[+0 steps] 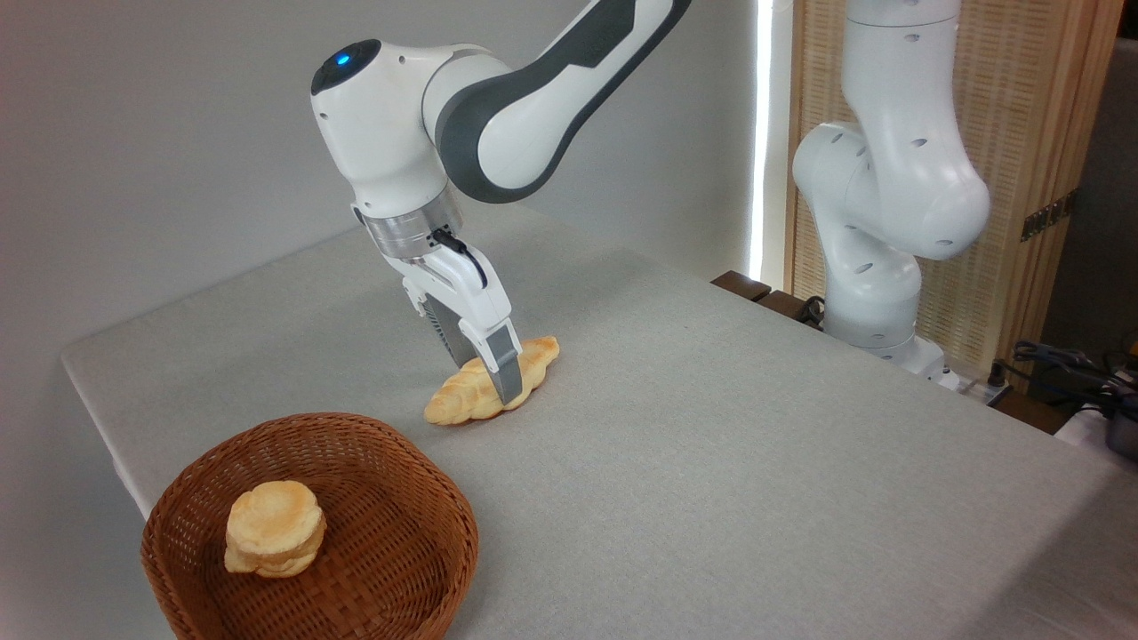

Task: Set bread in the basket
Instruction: 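Lower the gripper onto the croissant and close it around the middle, then lift the croissant and carry it over the wicker basket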

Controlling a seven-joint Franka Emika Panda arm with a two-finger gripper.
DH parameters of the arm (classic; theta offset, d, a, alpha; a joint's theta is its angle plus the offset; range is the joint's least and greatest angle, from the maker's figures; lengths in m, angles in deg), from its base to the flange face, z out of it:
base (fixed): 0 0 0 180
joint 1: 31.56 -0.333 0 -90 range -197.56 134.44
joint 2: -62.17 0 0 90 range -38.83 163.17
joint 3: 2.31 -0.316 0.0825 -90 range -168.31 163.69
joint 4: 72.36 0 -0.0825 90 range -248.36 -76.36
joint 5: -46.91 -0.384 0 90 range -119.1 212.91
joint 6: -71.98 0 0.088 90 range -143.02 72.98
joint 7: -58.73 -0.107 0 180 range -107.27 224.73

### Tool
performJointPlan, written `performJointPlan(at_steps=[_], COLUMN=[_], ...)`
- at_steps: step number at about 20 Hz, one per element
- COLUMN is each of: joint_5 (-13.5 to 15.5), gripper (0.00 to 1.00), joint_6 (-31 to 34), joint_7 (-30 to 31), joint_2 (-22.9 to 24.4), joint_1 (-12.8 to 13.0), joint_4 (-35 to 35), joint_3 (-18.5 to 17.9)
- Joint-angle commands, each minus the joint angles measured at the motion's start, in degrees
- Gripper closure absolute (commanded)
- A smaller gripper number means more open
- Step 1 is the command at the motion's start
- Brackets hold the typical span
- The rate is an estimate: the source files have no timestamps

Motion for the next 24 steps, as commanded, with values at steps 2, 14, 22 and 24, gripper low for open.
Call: performJointPlan(at_steps=[2,14,22,24], joint_5=[0.03,0.02,0.9,1.16], gripper=[0.19,0.54,0.52,0.52], joint_6=[-1.29,-1.64,2.14,1.87], joint_7=[-0.07,-1.21,-3.59,-4.55], joint_2=[0.04,0.48,1.53,1.53], joint_1=[0.49,0.23,-0.21,-0.21], joint_4=[-0.39,0.49,9.36,9.89], joint_3=[-0.45,-1.23,-7.21,-7.91])
